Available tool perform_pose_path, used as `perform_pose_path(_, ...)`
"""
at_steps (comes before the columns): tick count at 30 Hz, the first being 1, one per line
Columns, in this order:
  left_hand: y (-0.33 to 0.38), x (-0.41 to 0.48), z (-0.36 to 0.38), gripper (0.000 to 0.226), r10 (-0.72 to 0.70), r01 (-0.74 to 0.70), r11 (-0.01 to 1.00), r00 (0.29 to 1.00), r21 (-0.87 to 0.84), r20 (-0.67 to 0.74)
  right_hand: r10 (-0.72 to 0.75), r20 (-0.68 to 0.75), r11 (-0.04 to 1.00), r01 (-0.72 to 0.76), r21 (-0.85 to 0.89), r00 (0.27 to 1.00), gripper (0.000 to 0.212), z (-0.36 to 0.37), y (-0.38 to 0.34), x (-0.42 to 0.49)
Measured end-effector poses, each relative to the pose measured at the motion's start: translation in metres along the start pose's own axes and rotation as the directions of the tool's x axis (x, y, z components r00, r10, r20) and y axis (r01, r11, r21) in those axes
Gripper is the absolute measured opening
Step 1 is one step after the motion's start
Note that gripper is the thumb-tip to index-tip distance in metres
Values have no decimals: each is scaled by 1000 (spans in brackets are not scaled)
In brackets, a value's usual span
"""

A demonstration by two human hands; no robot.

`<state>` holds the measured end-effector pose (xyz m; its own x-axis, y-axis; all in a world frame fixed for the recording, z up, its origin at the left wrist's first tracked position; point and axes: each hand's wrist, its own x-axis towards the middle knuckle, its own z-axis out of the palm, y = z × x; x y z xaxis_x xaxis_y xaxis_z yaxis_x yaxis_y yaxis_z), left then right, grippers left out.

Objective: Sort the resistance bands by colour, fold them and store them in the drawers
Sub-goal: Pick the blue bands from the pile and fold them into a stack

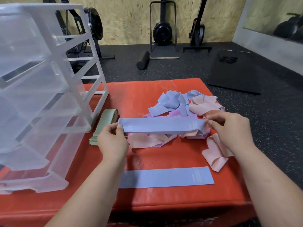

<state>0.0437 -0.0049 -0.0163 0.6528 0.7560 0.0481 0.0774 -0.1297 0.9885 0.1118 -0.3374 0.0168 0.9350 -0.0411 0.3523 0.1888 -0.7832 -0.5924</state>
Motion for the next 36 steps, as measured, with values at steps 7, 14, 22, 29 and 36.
perform_pose_path(7,-1,-1,1,16,-54,53,996,998,-75,-15,24,-74,991,-33,-129,997,11,6,-6,-3)
perform_pose_path(14,11,-12,7,17,-17,36,980,995,-194,100,76,-31,997,-76,1,997,5,9,-19,-3)
perform_pose_path(22,8,-10,1,13,101,-121,990,971,78,218,243,-12,959,-238,156,970,12,5,-22,-2)
perform_pose_path(29,9,-5,-3,14,116,-122,992,972,18,202,306,-60,949,-309,-56,950,9,-3,-15,-5)
perform_pose_path(36,21,-9,-4,15,206,-205,978,942,-34,264,-89,513,996,75,48,854,37,23,-42,-22)
